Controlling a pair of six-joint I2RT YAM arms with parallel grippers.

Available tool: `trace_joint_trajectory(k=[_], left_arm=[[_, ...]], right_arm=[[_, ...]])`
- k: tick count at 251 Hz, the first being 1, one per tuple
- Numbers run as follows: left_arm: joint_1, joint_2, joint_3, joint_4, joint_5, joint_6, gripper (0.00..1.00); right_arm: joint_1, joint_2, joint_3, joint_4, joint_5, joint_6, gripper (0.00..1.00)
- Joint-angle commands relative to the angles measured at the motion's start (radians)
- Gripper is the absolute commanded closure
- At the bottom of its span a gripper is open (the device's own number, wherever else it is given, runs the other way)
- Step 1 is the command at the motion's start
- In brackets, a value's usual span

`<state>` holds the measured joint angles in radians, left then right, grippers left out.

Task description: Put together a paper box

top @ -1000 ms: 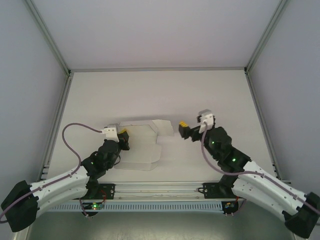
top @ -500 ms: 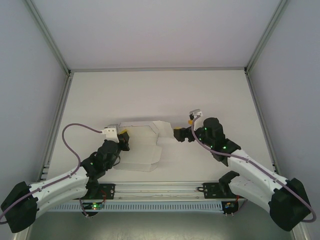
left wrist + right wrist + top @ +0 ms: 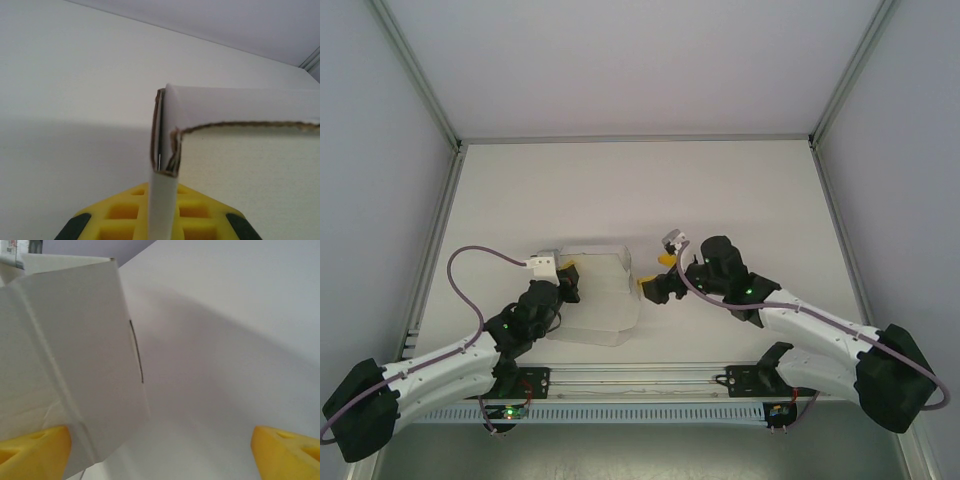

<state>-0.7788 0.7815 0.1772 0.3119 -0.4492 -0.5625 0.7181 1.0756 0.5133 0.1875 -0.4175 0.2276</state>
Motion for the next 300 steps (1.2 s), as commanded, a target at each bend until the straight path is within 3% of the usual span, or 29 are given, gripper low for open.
trace_joint_trajectory(k=[1, 150, 203, 226, 300], left_arm=[[-0.010, 0.006, 0.023, -0.005, -0.021, -0.017, 1.00], [-0.009, 0.006, 0.025, -0.011, -0.001, -0.010, 1.00], [-0.010, 0.007, 0.031, -0.014, 0.008, -0.010, 1.00], [-0.009, 0.009, 0.034, -0.016, 0.008, -0.014, 1.00], [-0.009, 0.031, 0.051, 0.001, 0.043, -0.007, 1.00]], right_arm=[[0.029, 0.023, 0.041, 0.052, -0.023, -0.030, 0.09], [0.104, 0.138, 0.140, 0.052, 0.036, -0.083, 0.18], [0.151, 0.162, 0.173, 0.005, 0.255, -0.083, 0.28], [0.167, 0.163, 0.173, -0.002, 0.354, -0.078, 0.42], [0.196, 0.215, 0.190, -0.002, 0.487, -0.071, 0.47]])
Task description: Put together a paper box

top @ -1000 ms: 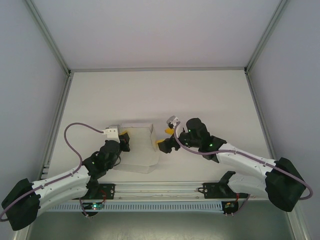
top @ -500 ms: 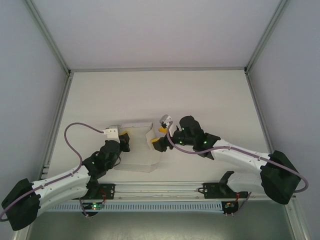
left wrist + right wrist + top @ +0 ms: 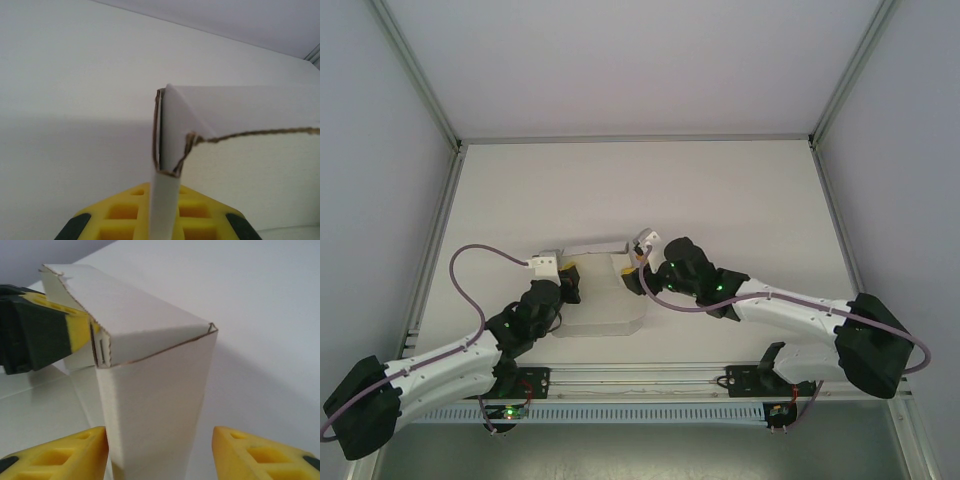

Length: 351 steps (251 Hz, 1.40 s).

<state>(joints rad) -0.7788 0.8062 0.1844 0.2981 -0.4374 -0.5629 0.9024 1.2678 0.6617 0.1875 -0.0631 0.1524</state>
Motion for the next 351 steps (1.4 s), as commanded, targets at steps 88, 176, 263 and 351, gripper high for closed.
trace_joint_trajectory(k=[88, 176, 263, 351], left_arm=[[-0.009, 0.076, 0.083, 0.029, 0.047, -0.014, 1.00], [-0.010, 0.165, 0.213, -0.310, -0.243, -0.316, 1.00], [0.000, 0.179, 0.337, -0.995, -0.504, -0.801, 1.00], [0.010, 0.285, 0.421, -1.065, -0.506, -0.787, 1.00]], right_arm=[[0.039, 0.117, 0.088, -0.024, 0.396, 0.004, 0.75], [0.043, 0.225, 0.215, -0.301, 0.988, 0.154, 0.95], [-0.011, 0.258, 0.283, -0.675, 1.344, 0.388, 0.95], [-0.024, 0.275, 0.313, -0.760, 1.381, 0.451, 0.91]])
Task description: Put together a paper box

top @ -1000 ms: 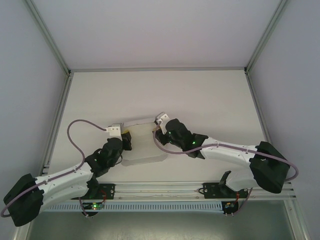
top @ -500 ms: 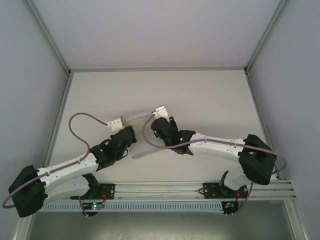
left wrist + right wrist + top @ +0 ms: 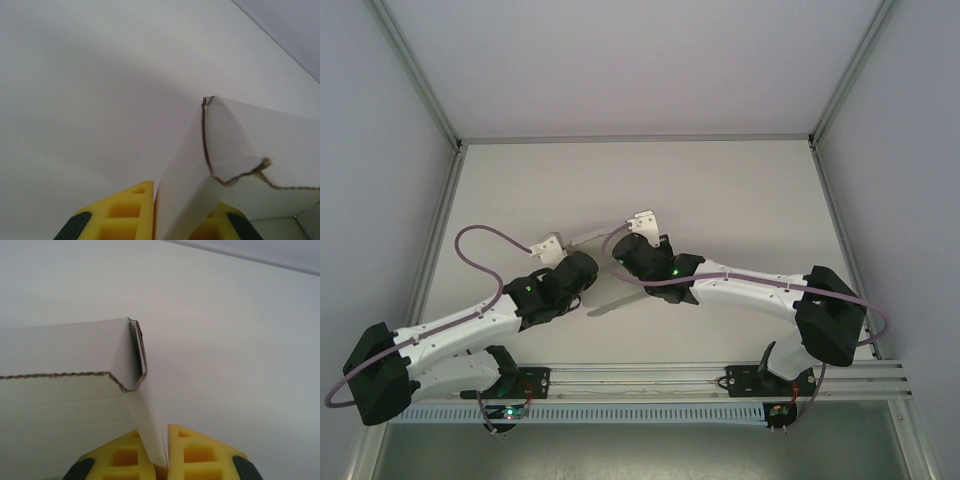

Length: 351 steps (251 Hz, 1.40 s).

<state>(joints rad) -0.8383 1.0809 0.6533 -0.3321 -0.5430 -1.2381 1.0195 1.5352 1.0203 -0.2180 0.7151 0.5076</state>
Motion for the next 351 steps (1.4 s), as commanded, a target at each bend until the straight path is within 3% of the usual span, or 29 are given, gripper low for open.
trace_joint_trajectory(k=[1, 25, 39, 66, 99, 131, 140, 146, 153, 156, 220, 260, 311, 329, 351], left_arm=[[0.070, 0.012, -0.047, -0.427, -0.399, -0.104, 1.00], [0.068, -0.005, -0.081, -0.186, -0.331, 0.132, 1.00], [0.068, -0.024, -0.116, -0.007, -0.256, 0.265, 1.00], [0.068, -0.050, -0.185, 0.288, -0.100, 0.440, 1.00], [0.068, -0.043, -0.182, 0.358, -0.037, 0.513, 1.00], [0.066, -0.029, -0.183, 0.389, -0.017, 0.555, 1.00], [0.066, -0.027, -0.189, 0.403, -0.015, 0.557, 1.00], [0.065, -0.024, -0.194, 0.414, -0.014, 0.560, 1.00], [0.065, -0.023, -0.197, 0.422, -0.013, 0.562, 1.00], [0.065, -0.022, -0.198, 0.422, -0.014, 0.562, 1.00], [0.064, -0.022, -0.229, 0.550, 0.069, 0.659, 1.00], [0.064, -0.024, -0.211, 0.548, 0.146, 0.770, 1.00], [0.066, 0.012, -0.140, 0.425, 0.165, 0.888, 1.00], [0.078, 0.030, -0.111, 0.357, 0.167, 0.855, 1.00], [0.126, 0.060, -0.032, 0.203, 0.268, 0.783, 1.00]], right_arm=[[-0.141, 0.007, -0.046, -0.351, 0.599, 0.093, 0.91], [-0.133, -0.019, -0.101, -0.126, 0.468, -0.085, 0.84], [-0.130, -0.051, -0.159, 0.068, 0.297, -0.215, 0.76], [-0.131, -0.116, -0.263, 0.358, -0.064, -0.304, 0.62], [-0.130, -0.165, -0.330, 0.563, -0.377, -0.409, 0.53], [-0.128, -0.236, -0.366, 0.634, -0.565, -0.452, 0.40], [-0.127, -0.262, -0.376, 0.641, -0.594, -0.455, 0.32], [-0.128, -0.282, -0.383, 0.645, -0.611, -0.460, 0.20], [-0.128, -0.304, -0.392, 0.650, -0.621, -0.458, 0.03], [-0.126, -0.313, -0.396, 0.651, -0.621, -0.454, 0.02], [-0.128, -0.520, -0.486, 0.650, -0.578, -0.378, 0.02], [-0.140, -0.629, -0.510, 0.509, -0.474, -0.320, 0.02], [-0.180, -0.786, -0.570, 0.343, -0.354, -0.250, 0.02], [-0.210, -0.852, -0.591, 0.272, -0.342, -0.210, 0.02], [-0.256, -0.929, -0.617, 0.198, -0.337, -0.161, 0.02]])
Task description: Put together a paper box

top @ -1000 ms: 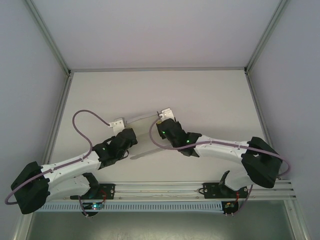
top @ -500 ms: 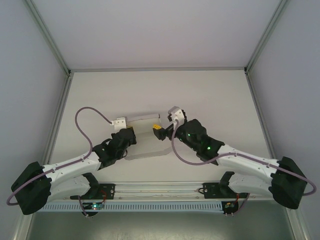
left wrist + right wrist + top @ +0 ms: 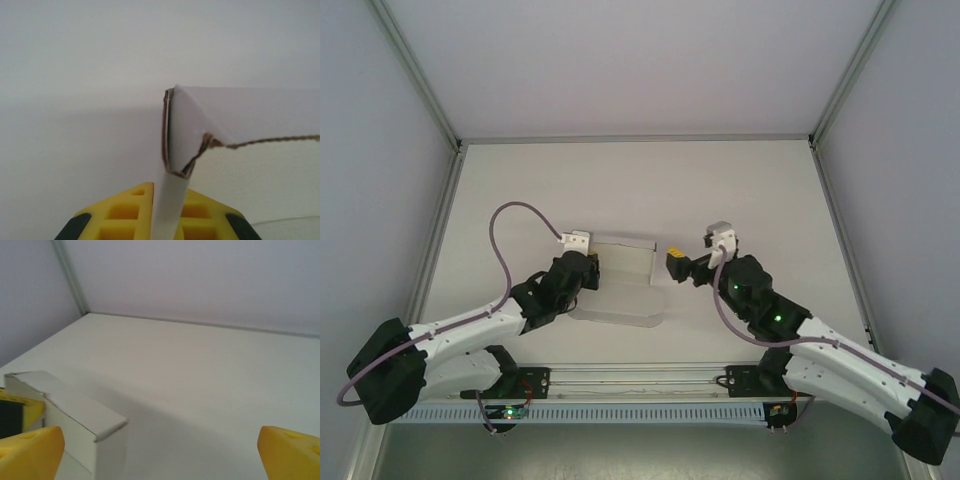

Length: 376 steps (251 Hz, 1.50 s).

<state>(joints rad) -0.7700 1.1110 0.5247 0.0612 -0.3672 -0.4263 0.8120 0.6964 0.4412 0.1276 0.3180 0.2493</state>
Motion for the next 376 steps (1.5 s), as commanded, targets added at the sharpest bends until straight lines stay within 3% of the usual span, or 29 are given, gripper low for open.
trace_joint_trajectory(k=[1, 41, 67, 103, 124, 148, 165, 188, 234, 271, 301, 360, 376], left_arm=[[0.059, 0.032, 0.101, -0.196, 0.097, -0.031, 1.00], [0.072, 0.155, 0.285, -0.467, 0.138, -0.097, 1.00], [0.075, 0.256, 0.402, -0.560, 0.271, -0.059, 1.00], [0.082, 0.456, 0.623, -0.774, 0.327, -0.076, 1.00], [0.086, 0.559, 0.728, -0.835, 0.453, 0.061, 1.00], [0.094, 0.662, 0.851, -0.928, 0.478, 0.237, 1.00], [0.126, 0.736, 0.937, -0.982, 0.488, 0.277, 1.00], [0.181, 0.842, 1.056, -1.078, 0.625, 0.363, 1.00], [0.187, 0.977, 1.184, -1.212, 0.461, 0.572, 1.00], [0.182, 0.987, 1.147, -1.184, 0.374, 0.797, 1.00], [0.181, 1.010, 1.192, -1.196, 0.431, 0.859, 1.00], [0.147, 1.051, 1.217, -1.088, 0.349, 0.936, 1.00], [0.140, 1.061, 1.241, -1.075, 0.352, 0.942, 0.95]], right_arm=[[-0.049, -0.090, -0.038, -0.148, 0.060, 0.098, 0.02], [-0.118, -0.216, -0.061, -0.308, 0.063, 0.203, 0.01], [-0.141, -0.274, -0.073, -0.352, 0.070, 0.262, 0.01], [-0.156, -0.299, -0.089, -0.381, 0.058, 0.265, 0.01], [-0.161, -0.298, -0.089, -0.404, 0.054, 0.262, 0.02], [-0.163, -0.298, -0.096, -0.405, 0.041, 0.254, 0.02], [-0.165, -0.297, -0.096, -0.410, 0.023, 0.252, 0.01], [-0.166, -0.299, -0.093, -0.422, 0.009, 0.250, 0.02], [-0.168, -0.304, -0.106, -0.422, 0.016, 0.240, 0.02], [-0.170, -0.303, -0.109, -0.411, 0.008, 0.230, 0.01], [-0.171, -0.301, -0.114, -0.400, 0.001, 0.220, 0.02], [-0.174, -0.284, -0.116, -0.390, 0.000, 0.209, 0.02], [-0.175, -0.277, -0.116, -0.387, 0.000, 0.208, 0.02]])
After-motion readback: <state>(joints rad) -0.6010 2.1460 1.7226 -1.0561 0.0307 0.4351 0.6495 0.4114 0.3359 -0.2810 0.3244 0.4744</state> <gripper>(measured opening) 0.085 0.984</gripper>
